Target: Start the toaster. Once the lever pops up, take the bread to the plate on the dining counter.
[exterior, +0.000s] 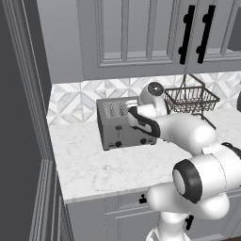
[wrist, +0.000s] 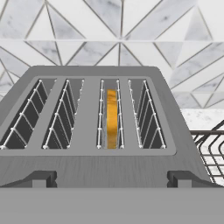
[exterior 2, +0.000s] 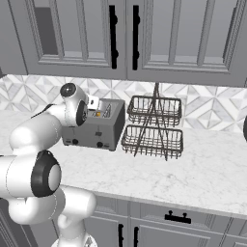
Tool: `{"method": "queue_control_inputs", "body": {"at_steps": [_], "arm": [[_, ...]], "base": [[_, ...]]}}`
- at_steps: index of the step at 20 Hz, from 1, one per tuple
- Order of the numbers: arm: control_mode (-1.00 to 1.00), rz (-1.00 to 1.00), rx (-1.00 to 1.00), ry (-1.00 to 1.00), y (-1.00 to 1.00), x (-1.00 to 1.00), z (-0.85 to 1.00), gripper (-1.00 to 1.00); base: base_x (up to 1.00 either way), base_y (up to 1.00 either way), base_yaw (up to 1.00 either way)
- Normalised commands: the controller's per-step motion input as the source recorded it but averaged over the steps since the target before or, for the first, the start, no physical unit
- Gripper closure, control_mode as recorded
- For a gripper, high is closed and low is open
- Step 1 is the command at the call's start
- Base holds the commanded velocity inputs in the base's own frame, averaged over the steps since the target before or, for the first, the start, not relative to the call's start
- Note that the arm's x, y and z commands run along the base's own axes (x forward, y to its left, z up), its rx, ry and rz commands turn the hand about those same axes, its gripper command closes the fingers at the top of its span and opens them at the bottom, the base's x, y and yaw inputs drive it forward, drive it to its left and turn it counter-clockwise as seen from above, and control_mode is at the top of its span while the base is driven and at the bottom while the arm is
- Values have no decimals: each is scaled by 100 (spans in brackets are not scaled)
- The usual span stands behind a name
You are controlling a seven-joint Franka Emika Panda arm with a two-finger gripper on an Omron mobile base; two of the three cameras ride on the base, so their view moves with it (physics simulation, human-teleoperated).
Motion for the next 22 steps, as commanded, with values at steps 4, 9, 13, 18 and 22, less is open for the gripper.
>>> {"method": "queue_control_inputs", "body": {"at_steps": [4, 9, 13, 18, 22], "arm": [[-100, 0, 0, 0, 0, 0, 0, -100], [-100, 0, 0, 0, 0, 0, 0, -100], [-100, 0, 0, 0, 0, 0, 0, -100], [-100, 0, 0, 0, 0, 0, 0, -100], [-100, 0, 0, 0, 0, 0, 0, -100]], "base": [[0, 0, 0], [0, 0, 0], [0, 0, 0], [0, 0, 0], [0, 0, 0]]}}
